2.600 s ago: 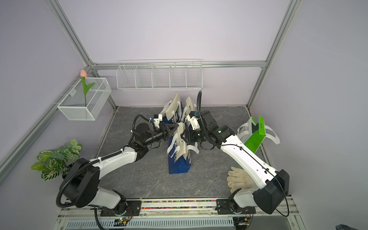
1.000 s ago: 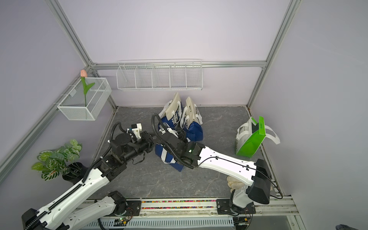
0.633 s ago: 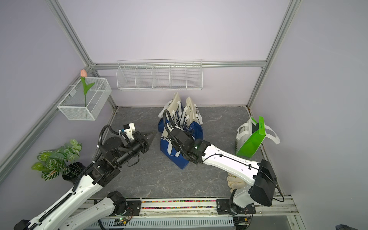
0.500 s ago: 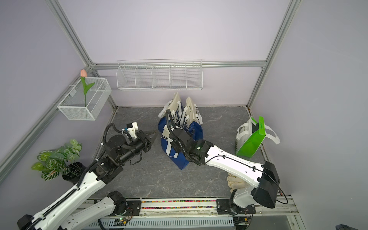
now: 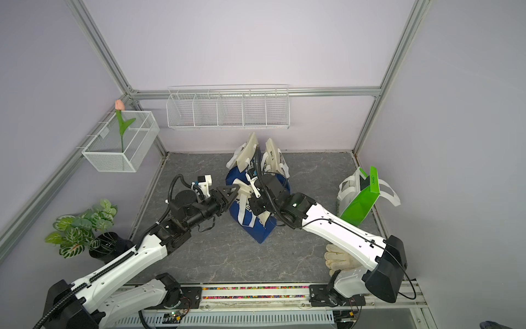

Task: Open the takeout bag
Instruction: Open the takeout bag at the center of the board.

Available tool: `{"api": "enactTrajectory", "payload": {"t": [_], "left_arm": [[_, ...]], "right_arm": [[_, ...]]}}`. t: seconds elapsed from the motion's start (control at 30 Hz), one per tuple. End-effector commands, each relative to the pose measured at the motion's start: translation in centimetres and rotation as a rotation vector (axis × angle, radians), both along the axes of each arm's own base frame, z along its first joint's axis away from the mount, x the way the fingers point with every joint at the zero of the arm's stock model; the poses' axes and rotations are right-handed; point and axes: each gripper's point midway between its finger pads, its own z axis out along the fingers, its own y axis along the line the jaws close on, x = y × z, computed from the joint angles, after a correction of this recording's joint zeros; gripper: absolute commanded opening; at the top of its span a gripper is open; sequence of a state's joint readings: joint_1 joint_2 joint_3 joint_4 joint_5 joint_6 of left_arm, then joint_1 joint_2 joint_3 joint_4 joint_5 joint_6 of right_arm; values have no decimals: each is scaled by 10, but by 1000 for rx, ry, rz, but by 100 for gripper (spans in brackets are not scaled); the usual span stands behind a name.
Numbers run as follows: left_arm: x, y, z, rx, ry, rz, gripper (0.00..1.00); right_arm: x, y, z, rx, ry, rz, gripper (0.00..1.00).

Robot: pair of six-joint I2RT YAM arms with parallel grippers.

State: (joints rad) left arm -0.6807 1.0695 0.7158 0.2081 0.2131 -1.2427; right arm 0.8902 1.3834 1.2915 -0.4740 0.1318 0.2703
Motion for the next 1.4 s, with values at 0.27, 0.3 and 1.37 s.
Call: {"api": "enactTrajectory", "payload": {"t": [0.27, 0.3, 1.37], "left_arm": [[17, -10, 40, -34, -163, 2, 44], [18, -13, 42, -41, -170, -6, 43], [-11, 16, 28, 93, 174, 185, 0]], "right_arm": [[-19, 3, 17, 160, 113, 89, 7], [-19, 3, 16, 160, 116, 88, 7], [-27, 13, 37, -210, -404, -72, 92]]}}
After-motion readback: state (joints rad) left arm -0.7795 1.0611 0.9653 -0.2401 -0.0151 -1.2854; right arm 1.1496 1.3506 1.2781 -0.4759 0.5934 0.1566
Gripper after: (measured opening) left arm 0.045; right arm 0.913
